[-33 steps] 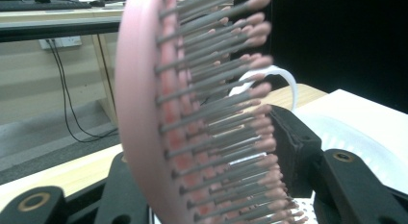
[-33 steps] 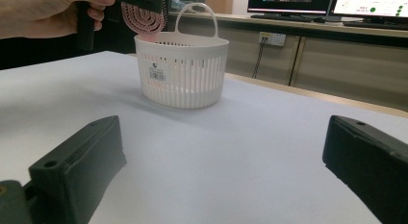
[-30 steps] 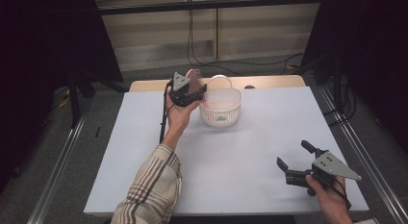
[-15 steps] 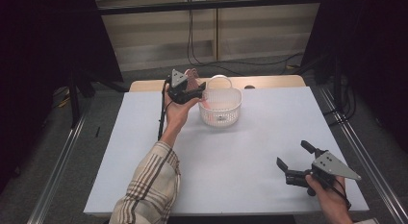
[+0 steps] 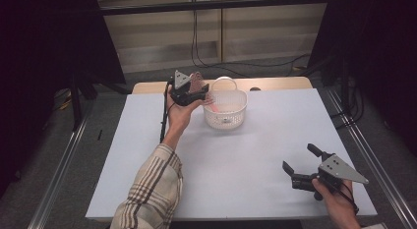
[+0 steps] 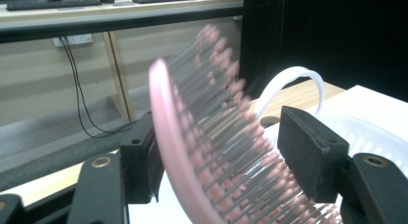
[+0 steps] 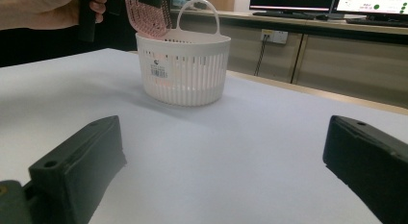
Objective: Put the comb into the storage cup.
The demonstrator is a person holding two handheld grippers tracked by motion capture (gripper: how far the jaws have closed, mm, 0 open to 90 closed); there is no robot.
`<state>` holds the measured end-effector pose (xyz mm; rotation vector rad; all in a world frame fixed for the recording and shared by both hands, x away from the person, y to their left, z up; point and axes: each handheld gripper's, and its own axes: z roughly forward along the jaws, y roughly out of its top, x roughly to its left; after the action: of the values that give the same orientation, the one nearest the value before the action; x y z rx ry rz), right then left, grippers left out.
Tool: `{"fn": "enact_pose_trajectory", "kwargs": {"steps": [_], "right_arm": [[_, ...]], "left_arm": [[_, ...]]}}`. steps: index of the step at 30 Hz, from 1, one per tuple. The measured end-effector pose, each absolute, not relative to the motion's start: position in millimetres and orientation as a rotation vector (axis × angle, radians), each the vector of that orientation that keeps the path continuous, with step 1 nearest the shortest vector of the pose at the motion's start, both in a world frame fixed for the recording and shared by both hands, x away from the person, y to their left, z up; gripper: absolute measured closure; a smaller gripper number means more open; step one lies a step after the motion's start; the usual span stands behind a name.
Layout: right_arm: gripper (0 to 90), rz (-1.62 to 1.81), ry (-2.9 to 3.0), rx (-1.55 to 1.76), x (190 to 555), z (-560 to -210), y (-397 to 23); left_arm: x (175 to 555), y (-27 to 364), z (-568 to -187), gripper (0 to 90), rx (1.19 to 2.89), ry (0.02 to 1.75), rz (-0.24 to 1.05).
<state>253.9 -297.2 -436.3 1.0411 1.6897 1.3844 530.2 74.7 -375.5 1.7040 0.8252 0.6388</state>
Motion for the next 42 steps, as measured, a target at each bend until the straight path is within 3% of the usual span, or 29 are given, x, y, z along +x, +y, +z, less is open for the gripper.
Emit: {"fn": "enact_pose_trajectory", "kwargs": {"steps": [19,25,42], "right_arm": [[0.2,1.385,1.691,1.043,253.8,-436.3,-297.4],[0.2,1.384,1.69,1.043,253.9,-436.3,-297.4],[0.1,1.385,1.69,1.041,254.2,-436.5,-296.7]], "left_arm": [[529.0,72.2,-377.3,39.2,1.732,0.801,0.659],[526.8,72.9,-378.9,35.1,1.703,0.806,0.662],[524.3,81.5,-379.2,9.1,1.692,0.812,0.622]]}}
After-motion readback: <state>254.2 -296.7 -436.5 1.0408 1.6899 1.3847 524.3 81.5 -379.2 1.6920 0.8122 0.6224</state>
